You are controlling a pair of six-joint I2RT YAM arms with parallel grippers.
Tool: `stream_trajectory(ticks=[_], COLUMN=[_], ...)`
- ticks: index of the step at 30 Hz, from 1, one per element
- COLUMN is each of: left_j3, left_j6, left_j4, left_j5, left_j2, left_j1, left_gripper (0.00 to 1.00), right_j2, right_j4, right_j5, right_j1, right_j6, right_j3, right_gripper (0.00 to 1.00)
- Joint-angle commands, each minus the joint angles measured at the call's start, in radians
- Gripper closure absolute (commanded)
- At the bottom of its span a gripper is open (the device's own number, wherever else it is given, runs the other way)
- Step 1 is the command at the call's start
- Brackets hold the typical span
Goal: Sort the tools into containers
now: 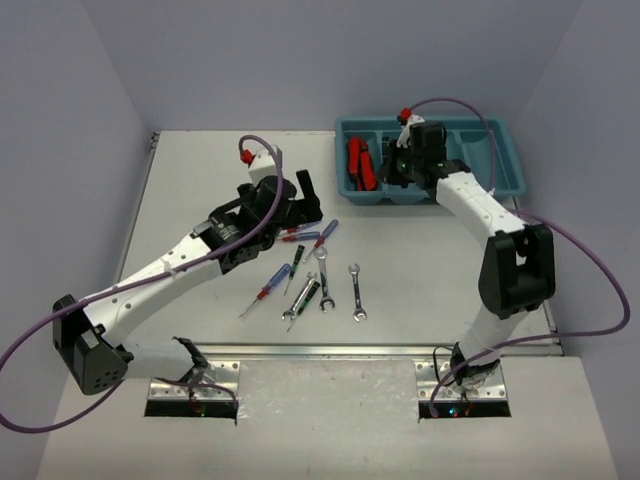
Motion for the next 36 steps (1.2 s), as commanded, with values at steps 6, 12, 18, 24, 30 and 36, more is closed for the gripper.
stream_trajectory(ticks=[6,12,18,24,30,36], left_j3=[-0.108,-0.174,-0.181,-0.156,-0.08,-0.072], left_j6=[0.086,0.092,0.109,0.132,0.18,0.215], left_j4=[-0.142,-0.127,-0.051,0.015,0.029,0.082], left_j5=[-0.047,-0.002,0.046,0.12,0.161,0.248], left_j2=[-0.004,0.035,0.124,0.254,0.382,0.455], left_j1=[0.003,0.005,0.008,0.047,0.08,0.147], left_gripper=[0.0,0.0,0.02,0.27,0.51,0.63], right_j2=[0.474,0.621,0.446,0.259,0.056,0.007], right_j4=[-0.419,-0.486,-0.436,-0.445,-0.321,-0.274], right_j5=[0.324,0.342,0.303,0.223,0.073,0.024], right_j1=[-0.115,-0.126,-0.123,-0.122,-0.109,-0.085], right_j6=[-0.264,-0.29,-0.236,-0.174,-0.112,-0.117], right_j3=[0.685,0.909,0.738,0.574,0.26,0.125], right_gripper=[0.97,0.58,0.33,0.31,0.31,0.31])
